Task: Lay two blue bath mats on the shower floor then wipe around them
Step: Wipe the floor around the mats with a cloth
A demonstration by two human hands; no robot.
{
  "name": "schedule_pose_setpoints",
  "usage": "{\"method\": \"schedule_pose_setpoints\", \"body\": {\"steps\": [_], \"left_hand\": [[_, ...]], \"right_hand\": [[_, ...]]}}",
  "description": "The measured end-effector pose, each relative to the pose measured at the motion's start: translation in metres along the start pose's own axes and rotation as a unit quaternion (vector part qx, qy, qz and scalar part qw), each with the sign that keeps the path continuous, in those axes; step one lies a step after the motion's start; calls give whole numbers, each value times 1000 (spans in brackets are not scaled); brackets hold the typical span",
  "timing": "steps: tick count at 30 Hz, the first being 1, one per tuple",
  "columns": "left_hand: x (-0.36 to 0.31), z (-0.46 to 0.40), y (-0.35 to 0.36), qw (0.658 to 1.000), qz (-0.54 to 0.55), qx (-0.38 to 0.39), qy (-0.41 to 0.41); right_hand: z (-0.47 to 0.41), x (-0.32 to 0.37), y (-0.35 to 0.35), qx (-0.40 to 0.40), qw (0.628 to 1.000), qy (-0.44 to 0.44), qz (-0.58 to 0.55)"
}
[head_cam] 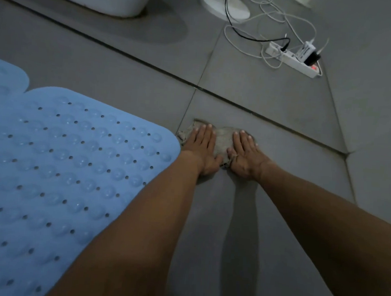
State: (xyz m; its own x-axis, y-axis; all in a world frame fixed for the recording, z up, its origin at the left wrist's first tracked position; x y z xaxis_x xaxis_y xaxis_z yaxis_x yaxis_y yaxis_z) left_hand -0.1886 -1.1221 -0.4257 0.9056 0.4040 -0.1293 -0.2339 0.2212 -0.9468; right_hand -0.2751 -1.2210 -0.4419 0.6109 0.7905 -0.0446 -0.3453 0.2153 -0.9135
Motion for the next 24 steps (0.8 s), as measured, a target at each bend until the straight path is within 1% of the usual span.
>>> {"method": "schedule_pose_setpoints", "body": {"steps": [6, 10, 15, 21, 24], "left_hand": [[-16, 60, 22, 1000, 1, 8, 29], [-20, 116, 44, 998, -19, 46, 33], [-15, 176, 68, 992, -42, 101, 57], [-14, 225, 85, 992, -54, 96, 60], [-15, 245, 91, 993, -57, 90, 58]], "right_hand": [[68, 21, 23, 4, 999, 36, -24], [125, 48, 48, 34, 996, 62, -51], [186, 84, 80, 34, 995, 72, -55], [233, 115, 91, 47, 994, 68, -78], [245, 124, 102, 85, 992, 61, -77]]}}
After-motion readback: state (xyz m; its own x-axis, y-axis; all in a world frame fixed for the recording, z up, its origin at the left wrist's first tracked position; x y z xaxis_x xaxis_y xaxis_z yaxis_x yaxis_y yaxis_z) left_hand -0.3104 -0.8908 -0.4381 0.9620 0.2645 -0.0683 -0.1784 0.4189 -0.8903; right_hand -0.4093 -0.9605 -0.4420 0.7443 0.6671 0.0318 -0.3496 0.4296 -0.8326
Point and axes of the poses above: each hand's wrist, its own z-axis away from the middle knuckle, its own y-axis out of the palm, x = y × z, the point moved 10 cm from there along -z, towards the middle knuckle, and after that the axes turned 6 degrees about -y, right-handed, at the moved point
